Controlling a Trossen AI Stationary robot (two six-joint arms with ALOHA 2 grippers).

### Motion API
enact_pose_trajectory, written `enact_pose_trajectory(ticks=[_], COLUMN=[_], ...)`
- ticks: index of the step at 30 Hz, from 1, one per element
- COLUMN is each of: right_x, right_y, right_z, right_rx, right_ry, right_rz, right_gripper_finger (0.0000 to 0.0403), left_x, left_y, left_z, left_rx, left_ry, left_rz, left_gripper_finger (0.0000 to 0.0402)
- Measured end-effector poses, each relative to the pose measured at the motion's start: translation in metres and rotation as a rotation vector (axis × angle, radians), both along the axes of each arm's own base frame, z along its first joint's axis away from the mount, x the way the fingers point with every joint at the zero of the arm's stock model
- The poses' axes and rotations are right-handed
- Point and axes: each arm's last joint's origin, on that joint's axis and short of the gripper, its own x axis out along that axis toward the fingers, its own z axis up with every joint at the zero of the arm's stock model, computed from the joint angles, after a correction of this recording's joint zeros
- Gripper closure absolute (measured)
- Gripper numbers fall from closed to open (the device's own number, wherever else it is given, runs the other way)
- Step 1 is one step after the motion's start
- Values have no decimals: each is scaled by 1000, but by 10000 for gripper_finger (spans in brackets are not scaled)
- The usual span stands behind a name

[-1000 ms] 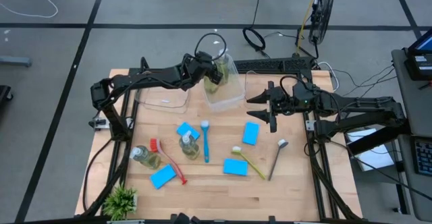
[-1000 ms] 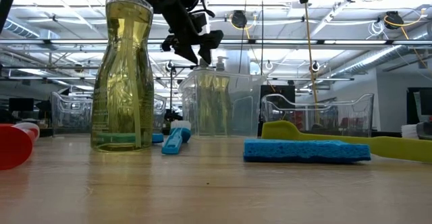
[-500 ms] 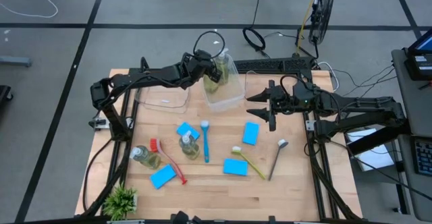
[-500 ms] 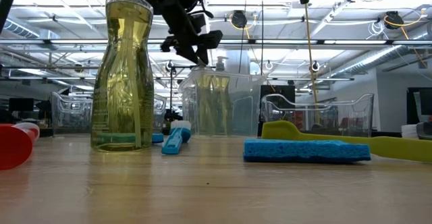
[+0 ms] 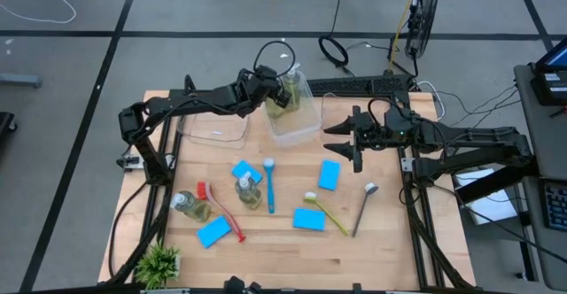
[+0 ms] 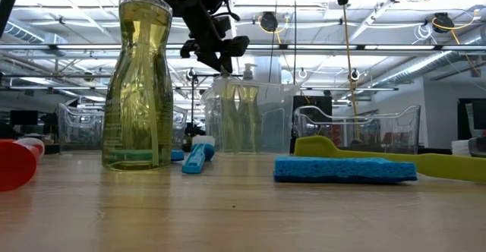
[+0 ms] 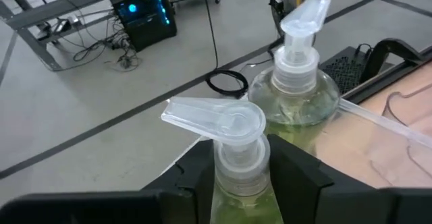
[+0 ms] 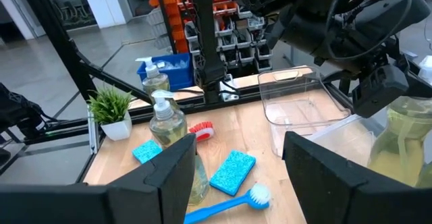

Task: Pick & Place Kitchen Sink Supplies
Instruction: Put the yellow soap dispenser into the white bin

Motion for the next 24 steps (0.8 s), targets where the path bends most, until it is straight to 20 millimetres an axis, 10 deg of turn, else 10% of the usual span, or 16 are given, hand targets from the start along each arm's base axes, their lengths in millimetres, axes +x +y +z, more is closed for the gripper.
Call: enact_pose_trajectory(ticks=[24], right_x=[0], right_y=[-1], right_z=[0], right_rx=[-22], right_ry=[1], right_rz=[-18], right_gripper_finger=[193], left_x=[-3], left_y=[16], left_z=[4], left_rx=[35], left_ry=[20], left_rz=[-100], left_gripper_finger=[249])
